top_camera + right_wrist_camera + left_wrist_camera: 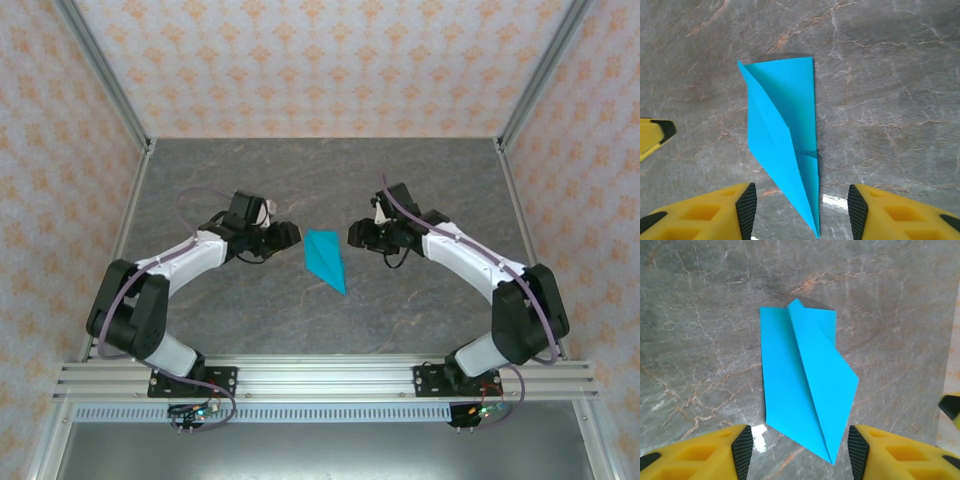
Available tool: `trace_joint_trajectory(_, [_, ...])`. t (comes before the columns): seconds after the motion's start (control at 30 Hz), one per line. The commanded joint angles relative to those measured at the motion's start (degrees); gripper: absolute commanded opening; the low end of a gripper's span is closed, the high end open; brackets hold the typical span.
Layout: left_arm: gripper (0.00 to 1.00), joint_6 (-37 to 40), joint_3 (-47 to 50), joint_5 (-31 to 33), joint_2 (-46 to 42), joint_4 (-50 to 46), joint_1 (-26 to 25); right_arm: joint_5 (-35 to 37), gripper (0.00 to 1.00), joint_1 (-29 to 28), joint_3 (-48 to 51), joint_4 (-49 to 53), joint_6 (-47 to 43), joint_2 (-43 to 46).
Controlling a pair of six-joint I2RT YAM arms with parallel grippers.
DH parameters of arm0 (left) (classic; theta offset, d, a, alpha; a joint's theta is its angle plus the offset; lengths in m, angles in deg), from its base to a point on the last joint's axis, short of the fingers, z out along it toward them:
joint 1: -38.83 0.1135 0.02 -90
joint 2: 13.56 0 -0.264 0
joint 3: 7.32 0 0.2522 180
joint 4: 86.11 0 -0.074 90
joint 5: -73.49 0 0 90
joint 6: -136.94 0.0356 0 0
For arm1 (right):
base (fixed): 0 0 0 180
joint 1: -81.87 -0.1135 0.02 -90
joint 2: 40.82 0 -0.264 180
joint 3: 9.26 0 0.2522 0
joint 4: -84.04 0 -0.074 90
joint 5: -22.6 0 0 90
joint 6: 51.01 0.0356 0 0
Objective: Fold a paper plane with a square sheet of paper (fold left side to right side)
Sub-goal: Fourth fold the wing at the center of the table, then turn over the paper at the center of the table.
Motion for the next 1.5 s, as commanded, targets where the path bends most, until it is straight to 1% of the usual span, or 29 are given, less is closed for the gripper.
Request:
trace_joint_trajectory(0.0, [0.54, -3.38, 0.0, -2.71, 3.4, 7.23, -0.9, 0.32, 0.54, -0.03, 1.96, -3.36, 1.66, 1.44])
trace_joint_trajectory(0.13, [0.51, -3.08, -3.13, -4.37, 7.9, 8.43, -2.26, -0.21, 0.54, -0.03, 2.99, -4.28, 2.45, 1.51])
trace_joint_trajectory(0.27, [0.47, -3.21, -5.5, -5.2, 11.87, 9.08, -3.31, -0.3, 0.54, -0.03, 3.78, -4.84, 2.99, 2.08])
trace_joint_trajectory(0.47, [0.45, -3.05, -8.34, -5.82, 15.59, 9.21, -4.13, -0.08, 0.54, -0.03, 4.1, -4.68, 2.92, 2.48])
trace_joint_trajectory(0.73, [0.43, -2.68, -9.54, -5.21, 17.44, 8.51, -4.35, 0.09, 0.54, -0.07, 4.58, -4.58, 2.83, 2.76])
trace_joint_trajectory(1.0, [0.42, -1.7, -12.3, -5.87, 20.01, 7.61, -5.21, 0.01, 0.54, -0.05, 4.84, -4.48, 2.81, 2.81])
trace_joint_trajectory(1.07, [0.41, -1.55, -12.74, -5.8, 22.15, 7.32, -5.31, 0.03, 0.54, -0.07, 5.01, -4.51, 2.94, 2.87])
trace_joint_trajectory(1.27, [0.4, -1.71, -12.95, -6.33, 23.39, 8.12, -5.45, 0.2, 0.54, -0.03, 5.63, -4.55, 3.06, 3.33])
trace_joint_trajectory(1.47, [0.31, -2.81, -13.13, -7.31, 23.45, 10.35, -5.62, 0.41, 0.55, -0.04, 6.14, -5.14, 3.45, 4.17])
